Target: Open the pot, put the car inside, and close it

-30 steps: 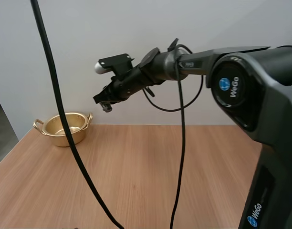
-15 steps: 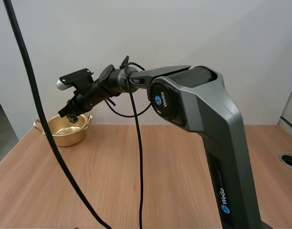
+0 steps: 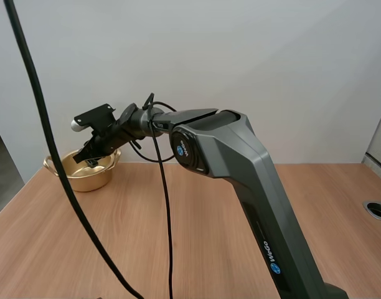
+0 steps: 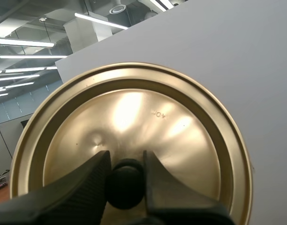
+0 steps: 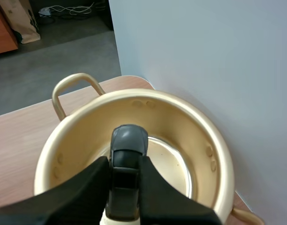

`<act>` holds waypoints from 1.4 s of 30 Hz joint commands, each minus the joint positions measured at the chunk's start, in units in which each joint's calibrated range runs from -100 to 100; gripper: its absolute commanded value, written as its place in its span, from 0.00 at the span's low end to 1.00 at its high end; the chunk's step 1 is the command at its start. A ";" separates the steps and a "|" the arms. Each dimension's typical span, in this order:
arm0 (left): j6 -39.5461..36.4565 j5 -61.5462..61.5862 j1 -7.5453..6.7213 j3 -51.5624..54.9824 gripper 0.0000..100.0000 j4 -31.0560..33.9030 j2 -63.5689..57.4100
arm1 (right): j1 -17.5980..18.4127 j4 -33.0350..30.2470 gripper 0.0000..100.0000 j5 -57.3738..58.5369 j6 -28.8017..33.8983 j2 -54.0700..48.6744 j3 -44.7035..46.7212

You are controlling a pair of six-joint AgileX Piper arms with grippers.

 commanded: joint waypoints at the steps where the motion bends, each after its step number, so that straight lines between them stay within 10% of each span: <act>1: 0.01 1.10 0.02 0.01 0.00 0.05 0.00 | 0.07 -0.03 0.00 -1.38 -0.42 0.94 0.01; 14: 0.01 3.48 0.02 0.01 0.00 0.05 0.00 | 0.89 -0.14 0.00 -4.92 -2.55 2.34 0.01; 20: 0.42 6.64 0.02 0.01 0.00 0.05 0.00 | 1.16 -0.55 0.49 -6.69 -2.55 2.34 0.01; 23: 1.09 6.84 0.02 0.01 0.00 0.05 0.00 | 1.16 -1.30 0.56 -7.03 -2.55 2.34 0.01; 29: 1.51 7.19 0.02 0.01 0.00 0.05 0.00 | 1.16 -1.74 0.54 -6.55 -2.13 1.96 0.01; 34: 1.50 7.66 0.02 0.01 0.00 0.59 3.23 | 0.61 -5.03 0.00 -2.01 0.44 -1.30 0.01; 42: 1.50 7.98 0.02 0.01 0.00 1.97 12.28 | -3.40 -6.60 0.00 12.53 4.84 -11.76 0.01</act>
